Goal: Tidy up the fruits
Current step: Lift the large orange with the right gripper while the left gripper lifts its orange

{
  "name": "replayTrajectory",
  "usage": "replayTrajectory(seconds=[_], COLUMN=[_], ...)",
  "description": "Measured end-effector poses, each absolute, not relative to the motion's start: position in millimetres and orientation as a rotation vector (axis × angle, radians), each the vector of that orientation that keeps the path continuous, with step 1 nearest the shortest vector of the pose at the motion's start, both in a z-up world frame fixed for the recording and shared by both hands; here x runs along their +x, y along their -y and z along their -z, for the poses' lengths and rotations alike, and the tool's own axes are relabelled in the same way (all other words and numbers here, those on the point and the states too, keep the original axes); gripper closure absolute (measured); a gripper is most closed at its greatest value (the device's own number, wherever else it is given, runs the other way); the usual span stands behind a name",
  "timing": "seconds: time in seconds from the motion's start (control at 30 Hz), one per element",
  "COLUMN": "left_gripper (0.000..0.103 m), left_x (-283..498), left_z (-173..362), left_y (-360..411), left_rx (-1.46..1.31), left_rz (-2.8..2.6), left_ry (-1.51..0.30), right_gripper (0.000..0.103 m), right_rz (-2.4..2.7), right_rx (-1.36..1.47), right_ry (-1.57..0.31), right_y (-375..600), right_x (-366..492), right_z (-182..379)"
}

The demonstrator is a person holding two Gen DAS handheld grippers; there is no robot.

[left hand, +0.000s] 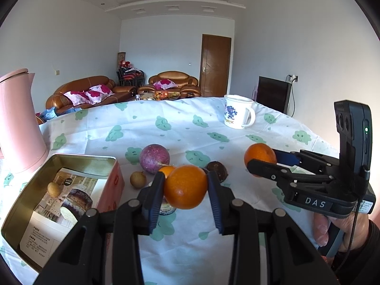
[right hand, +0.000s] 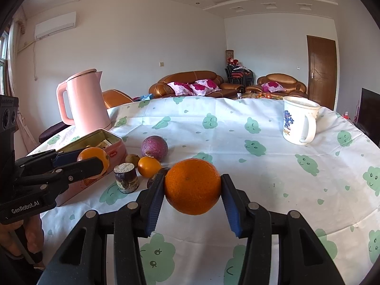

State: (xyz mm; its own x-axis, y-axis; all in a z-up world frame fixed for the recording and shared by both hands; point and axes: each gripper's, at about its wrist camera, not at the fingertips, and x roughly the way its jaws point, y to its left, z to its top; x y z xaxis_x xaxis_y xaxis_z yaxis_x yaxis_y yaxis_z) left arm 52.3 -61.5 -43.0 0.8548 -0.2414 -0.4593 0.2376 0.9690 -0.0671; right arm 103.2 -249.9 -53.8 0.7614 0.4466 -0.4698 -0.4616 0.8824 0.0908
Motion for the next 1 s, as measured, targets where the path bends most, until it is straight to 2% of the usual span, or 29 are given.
replayTrajectory(seconds=[1.0], left_gripper=[0.065], left_x=[41], left_z=[34], left_y=[63], left_rx=[0.03], left_rz=[0.191], left_ry=[-0.382], right_gripper=[0.054], right_rz=[-0.492], right_rx=[-0.035], right_ry=[-0.385], right_y=[254], right_x=[84], right_z=[46])
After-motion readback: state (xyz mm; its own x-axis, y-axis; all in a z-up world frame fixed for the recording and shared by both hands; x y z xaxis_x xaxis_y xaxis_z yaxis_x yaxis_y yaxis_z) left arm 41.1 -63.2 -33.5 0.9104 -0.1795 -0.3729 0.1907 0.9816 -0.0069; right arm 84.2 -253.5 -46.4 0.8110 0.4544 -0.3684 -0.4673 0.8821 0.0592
